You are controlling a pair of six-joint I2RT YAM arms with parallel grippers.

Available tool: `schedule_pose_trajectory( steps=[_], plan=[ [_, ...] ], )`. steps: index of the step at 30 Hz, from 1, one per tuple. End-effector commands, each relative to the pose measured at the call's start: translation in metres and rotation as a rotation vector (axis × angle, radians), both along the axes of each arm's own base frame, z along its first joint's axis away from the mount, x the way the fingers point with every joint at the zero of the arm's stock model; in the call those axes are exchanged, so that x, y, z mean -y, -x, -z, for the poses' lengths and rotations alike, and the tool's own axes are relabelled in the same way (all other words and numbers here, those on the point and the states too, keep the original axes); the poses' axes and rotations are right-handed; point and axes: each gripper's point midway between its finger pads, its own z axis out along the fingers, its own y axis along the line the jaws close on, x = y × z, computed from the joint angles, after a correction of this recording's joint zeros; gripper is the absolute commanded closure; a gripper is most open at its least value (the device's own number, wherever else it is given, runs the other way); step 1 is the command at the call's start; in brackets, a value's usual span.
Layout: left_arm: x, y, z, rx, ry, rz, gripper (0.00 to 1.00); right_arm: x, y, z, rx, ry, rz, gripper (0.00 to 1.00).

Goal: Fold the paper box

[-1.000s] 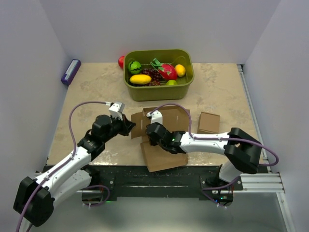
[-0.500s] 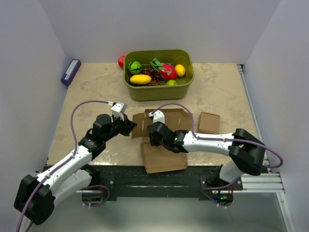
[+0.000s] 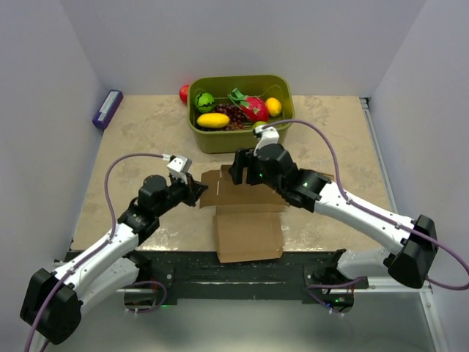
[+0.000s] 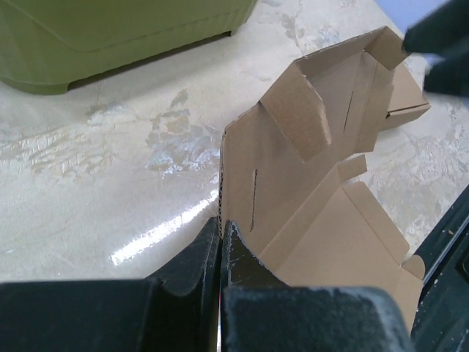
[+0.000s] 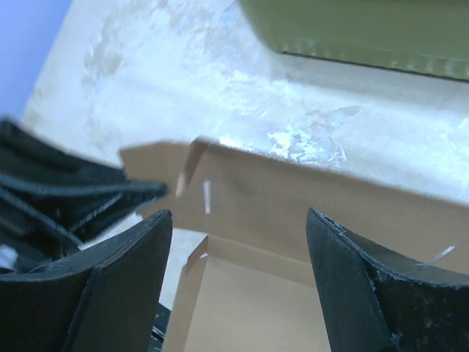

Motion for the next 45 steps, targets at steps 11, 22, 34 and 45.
schedule_pose_trajectory(
  steps=[11, 22, 34, 45],
  plan=[
    [-0.002, -0.007, -0.009, 0.267, 0.023, 0.010, 1.00, -0.002, -0.022, 0.003, -0.236, -0.606, 0.162, 0.21],
    [-0.005, 0.001, 0.002, 0.322, 0.022, 0.018, 1.00, 0.015, -0.040, 0.028, -0.286, -0.765, 0.361, 0.20],
    [-0.003, 0.009, 0.013, 0.344, -0.011, 0.036, 1.00, 0.019, -0.045, 0.055, -0.319, -0.774, 0.427, 0.24],
    [-0.007, 0.014, 0.015, 0.390, -0.046, 0.018, 1.00, 0.017, -0.041, 0.071, -0.366, -0.768, 0.432, 0.37]
  ],
)
